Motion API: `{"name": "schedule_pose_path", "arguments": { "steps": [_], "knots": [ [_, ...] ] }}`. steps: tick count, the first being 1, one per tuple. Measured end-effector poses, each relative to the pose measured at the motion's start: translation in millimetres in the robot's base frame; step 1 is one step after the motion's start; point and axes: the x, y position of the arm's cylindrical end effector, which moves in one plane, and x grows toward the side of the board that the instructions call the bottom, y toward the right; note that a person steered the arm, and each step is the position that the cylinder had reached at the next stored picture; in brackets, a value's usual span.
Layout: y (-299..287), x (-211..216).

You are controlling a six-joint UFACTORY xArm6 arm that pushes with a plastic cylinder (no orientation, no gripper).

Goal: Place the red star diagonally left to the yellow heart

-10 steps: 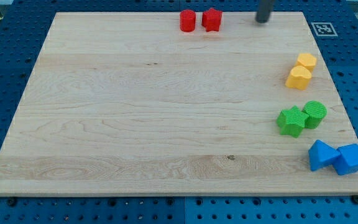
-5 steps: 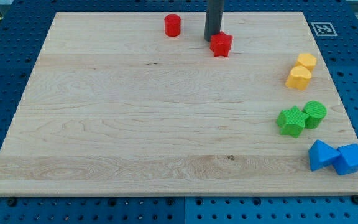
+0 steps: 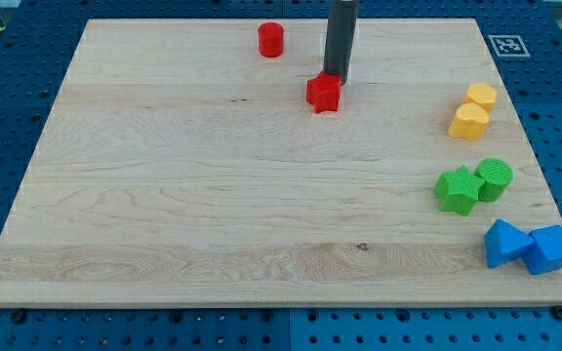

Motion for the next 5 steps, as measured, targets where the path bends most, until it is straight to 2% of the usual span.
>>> {"name": "schedule_pose_path", "arguments": {
  "steps": [1,2,3,4,5],
  "knots": [
    [-2.1,-16.3],
    [-27.8,-16.7],
    [-33.4,6.7],
    [-37.5,10.6],
    [-27.1,-26.8]
  ]
}}
